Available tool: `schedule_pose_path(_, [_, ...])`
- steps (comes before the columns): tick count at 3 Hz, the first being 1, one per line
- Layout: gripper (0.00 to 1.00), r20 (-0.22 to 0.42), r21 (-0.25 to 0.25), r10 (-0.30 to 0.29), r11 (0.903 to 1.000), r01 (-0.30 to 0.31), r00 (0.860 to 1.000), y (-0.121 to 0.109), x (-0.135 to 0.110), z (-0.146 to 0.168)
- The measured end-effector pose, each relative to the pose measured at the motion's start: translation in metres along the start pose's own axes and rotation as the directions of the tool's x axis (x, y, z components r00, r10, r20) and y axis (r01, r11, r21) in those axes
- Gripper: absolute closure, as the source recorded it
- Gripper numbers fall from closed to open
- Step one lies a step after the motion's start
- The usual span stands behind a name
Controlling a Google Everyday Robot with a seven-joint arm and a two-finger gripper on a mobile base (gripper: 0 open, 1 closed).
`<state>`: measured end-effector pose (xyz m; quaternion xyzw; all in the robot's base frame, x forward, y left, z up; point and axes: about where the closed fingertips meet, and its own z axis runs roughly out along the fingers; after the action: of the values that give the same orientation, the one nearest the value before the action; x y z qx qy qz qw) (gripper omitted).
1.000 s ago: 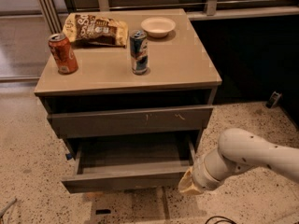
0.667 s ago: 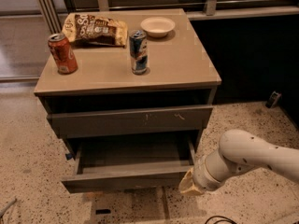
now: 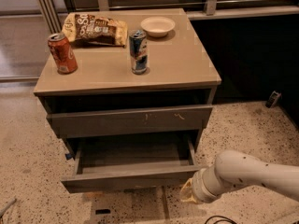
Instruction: Close middle drawer
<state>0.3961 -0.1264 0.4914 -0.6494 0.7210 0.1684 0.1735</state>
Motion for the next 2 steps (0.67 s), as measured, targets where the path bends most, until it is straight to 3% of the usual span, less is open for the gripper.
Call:
schedule_pose_path(1, [1.0,0.047,0.077,-0.03,0.9967,0.026,0.998,-0.014,0.017,0.036])
schedule_pose_path(2, [1.0,0.141,0.103,-0.033,0.9946,0.018,0.989,-0.039,0.034,0.085])
